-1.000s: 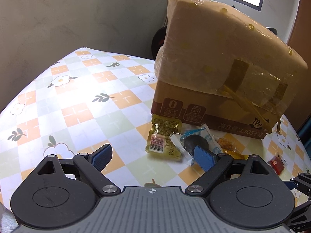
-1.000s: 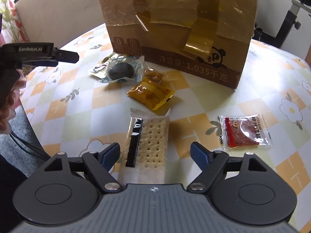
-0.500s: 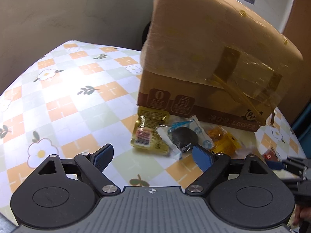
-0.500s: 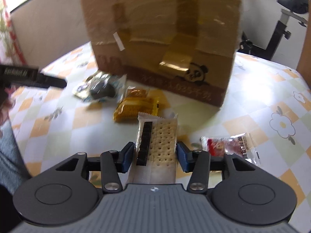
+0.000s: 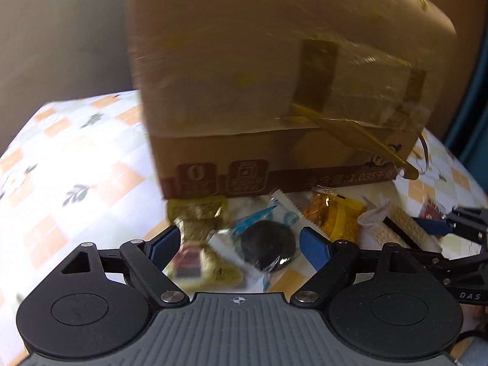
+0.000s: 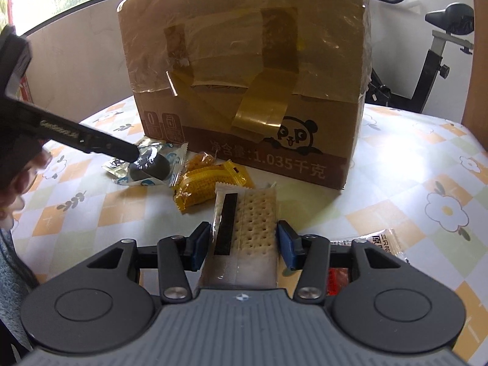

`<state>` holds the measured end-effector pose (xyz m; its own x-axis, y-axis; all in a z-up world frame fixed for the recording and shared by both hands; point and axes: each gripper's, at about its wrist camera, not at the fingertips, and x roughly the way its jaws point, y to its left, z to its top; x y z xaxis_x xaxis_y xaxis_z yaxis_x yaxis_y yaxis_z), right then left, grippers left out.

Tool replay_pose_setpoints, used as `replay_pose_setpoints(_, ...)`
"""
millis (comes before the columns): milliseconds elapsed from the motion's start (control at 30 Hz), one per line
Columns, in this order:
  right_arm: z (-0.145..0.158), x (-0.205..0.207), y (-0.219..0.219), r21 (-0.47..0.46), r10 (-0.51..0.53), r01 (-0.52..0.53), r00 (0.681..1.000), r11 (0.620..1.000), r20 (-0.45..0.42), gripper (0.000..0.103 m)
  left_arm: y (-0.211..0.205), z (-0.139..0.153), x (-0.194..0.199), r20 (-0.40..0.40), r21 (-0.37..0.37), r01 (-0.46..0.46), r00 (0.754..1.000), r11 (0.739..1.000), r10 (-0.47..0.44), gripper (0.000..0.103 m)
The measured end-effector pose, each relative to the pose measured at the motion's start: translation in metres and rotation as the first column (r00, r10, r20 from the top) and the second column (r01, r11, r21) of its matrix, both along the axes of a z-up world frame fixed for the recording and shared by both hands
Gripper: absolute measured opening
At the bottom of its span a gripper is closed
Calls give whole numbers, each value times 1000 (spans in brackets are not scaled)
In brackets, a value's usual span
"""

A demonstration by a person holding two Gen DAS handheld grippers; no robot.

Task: Organize snacks
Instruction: 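Grasp the cracker packet with right tool while left grasps black-ball wrapper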

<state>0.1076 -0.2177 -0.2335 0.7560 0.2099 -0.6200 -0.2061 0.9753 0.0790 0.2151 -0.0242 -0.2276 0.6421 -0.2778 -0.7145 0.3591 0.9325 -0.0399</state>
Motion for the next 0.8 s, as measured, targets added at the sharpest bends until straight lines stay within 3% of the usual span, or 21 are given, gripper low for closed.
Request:
replay_pose_setpoints(200, -1, 0, -3, 28, -2, 2, 1000, 1000, -1, 50, -7, -3, 22, -19, -42, 71, 997, 997, -72, 86)
replay_pose_setpoints(300, -1, -1, -3, 28, -2, 2, 1000, 1000, 0, 50, -8, -8, 32, -81, -107, 93, 991, 990, -102, 87)
replay_pose_setpoints(567, -1, -1, -3, 37, -4, 4, 1000, 999, -1, 50, -3, -15, 16, -138, -139, 90, 984, 986, -110, 86)
replay_pose_setpoints(633, -1, -1, -3, 38, -5, 5, 1000, 999, -1, 50, -5, -16, 8, -136, -128, 103, 983, 986, -120, 86)
replay_pose_setpoints(800, -1, -1, -3, 39, -5, 5, 1000, 999, -2, 50, -22, -23, -7, -96, -11, 137, 986, 991, -137, 84)
